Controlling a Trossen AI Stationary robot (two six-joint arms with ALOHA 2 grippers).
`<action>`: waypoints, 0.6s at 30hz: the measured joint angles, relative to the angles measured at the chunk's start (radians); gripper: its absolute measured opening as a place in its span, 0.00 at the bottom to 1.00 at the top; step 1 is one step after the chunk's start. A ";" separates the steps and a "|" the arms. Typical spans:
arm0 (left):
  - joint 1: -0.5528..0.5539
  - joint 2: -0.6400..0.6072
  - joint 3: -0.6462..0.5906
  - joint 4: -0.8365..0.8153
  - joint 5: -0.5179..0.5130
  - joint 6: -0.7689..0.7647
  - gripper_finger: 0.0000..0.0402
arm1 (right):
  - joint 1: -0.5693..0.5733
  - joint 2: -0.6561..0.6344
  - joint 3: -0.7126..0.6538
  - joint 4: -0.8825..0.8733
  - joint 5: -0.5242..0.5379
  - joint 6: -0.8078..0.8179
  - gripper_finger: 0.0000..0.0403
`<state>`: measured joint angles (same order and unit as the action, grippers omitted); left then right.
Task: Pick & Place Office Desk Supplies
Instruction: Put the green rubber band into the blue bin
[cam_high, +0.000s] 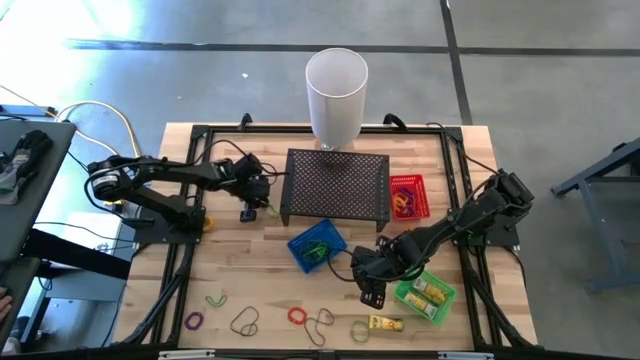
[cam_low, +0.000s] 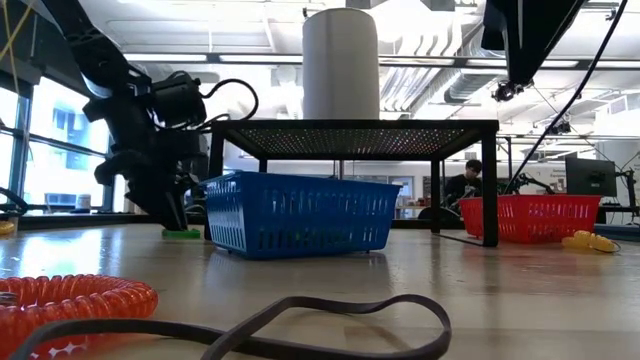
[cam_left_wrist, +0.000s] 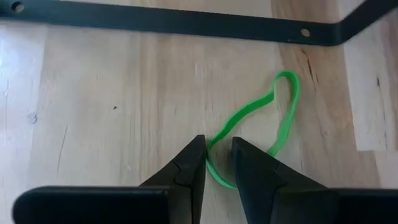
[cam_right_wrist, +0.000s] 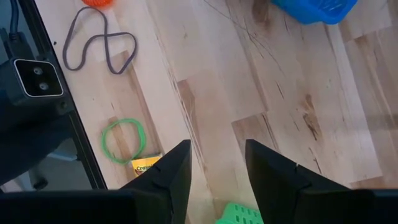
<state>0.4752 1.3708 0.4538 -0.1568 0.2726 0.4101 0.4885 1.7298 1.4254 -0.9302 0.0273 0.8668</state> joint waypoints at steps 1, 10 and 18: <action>0.000 0.000 0.000 0.002 -0.013 -0.021 0.19 | 0.000 0.000 0.000 0.000 0.000 0.000 0.35; 0.000 0.000 0.000 0.014 -0.009 -0.205 0.19 | 0.000 0.000 0.000 0.003 0.018 -0.015 0.35; 0.001 0.000 0.000 0.004 0.013 -0.004 0.17 | 0.002 0.000 0.000 0.010 0.023 -0.023 0.35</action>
<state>0.4759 1.3708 0.4541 -0.1528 0.2859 0.4062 0.4908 1.7298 1.4253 -0.9203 0.0498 0.8440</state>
